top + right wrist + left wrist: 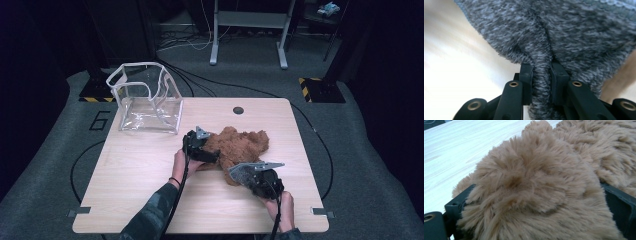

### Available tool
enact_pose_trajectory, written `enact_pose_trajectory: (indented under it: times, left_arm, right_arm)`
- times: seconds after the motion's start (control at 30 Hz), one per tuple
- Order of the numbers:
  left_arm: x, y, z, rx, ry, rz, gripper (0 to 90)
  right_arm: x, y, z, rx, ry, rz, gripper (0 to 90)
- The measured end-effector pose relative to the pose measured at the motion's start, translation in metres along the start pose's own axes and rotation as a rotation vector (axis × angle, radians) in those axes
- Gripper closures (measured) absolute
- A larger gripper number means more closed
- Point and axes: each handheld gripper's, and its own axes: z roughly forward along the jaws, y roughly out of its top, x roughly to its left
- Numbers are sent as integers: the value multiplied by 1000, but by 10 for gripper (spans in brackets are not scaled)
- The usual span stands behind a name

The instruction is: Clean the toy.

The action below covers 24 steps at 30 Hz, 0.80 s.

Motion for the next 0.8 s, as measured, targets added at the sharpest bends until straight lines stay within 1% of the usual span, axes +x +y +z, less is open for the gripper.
enact_pose_trajectory:
  times: [0.03,0.07,0.1,0.13,0.17,0.2,0.23,0.27,0.33,0.37,0.43,0.47,0.5,0.53,0.6,0.63,0.67,0.7,0.73,0.77,0.8]
  left_arm:
    - [0,0,0,0,0,0,49]
    - [0,0,0,0,-1,0,49]
    - [0,0,0,-2,-2,-1,49]
    - [1,0,0,-2,-2,-1,49]
    - [1,0,0,-2,-2,-1,48]
    - [1,0,0,2,-1,2,48]
    - [1,0,0,2,-1,2,48]
    - [1,0,0,-1,0,-2,48]
    - [1,0,0,4,-1,4,49]
    - [1,0,0,4,-3,1,49]
    - [1,0,0,5,-1,5,48]
    - [1,0,0,-6,1,-8,48]
    - [1,0,0,-5,1,-8,48]
    - [1,0,0,-6,2,-9,49]
    - [1,0,0,5,3,0,49]
    - [-1,0,0,6,11,-3,50]
    - [-1,0,0,10,9,9,50]
    - [-1,0,0,10,9,9,50]
    - [-2,0,0,7,13,7,50]
    - [-2,0,0,7,13,7,50]
    - [-1,0,0,9,11,9,50]
  right_arm:
    - [0,0,0,0,0,0,752]
    - [-2,-4,-2,10,3,-4,751]
    - [-3,-4,-4,5,6,5,752]
    - [-5,-1,-9,-19,17,9,751]
    - [-5,-1,-9,-19,17,9,751]
    - [-5,1,-13,-41,16,9,751]
    - [-4,7,-20,-80,17,9,751]
    - [-3,14,-26,-119,11,-3,750]
    - [2,30,-38,-193,-23,-30,748]
    - [3,36,-40,-217,-29,-51,748]
    - [6,52,-40,-249,-56,-55,748]
    - [6,59,-37,-256,-63,-54,748]
    - [6,67,-30,-256,-58,-43,749]
    - [6,71,-23,-243,-58,-40,749]
    - [7,74,-10,-216,-51,-30,751]
    - [9,71,1,-192,-52,-30,753]
    - [10,68,5,-179,-46,-26,754]
    - [10,68,5,-179,-46,-26,754]
    - [10,58,12,-151,-32,-31,760]
    - [10,58,12,-151,-32,-31,760]
    - [11,50,19,-112,-24,-22,762]
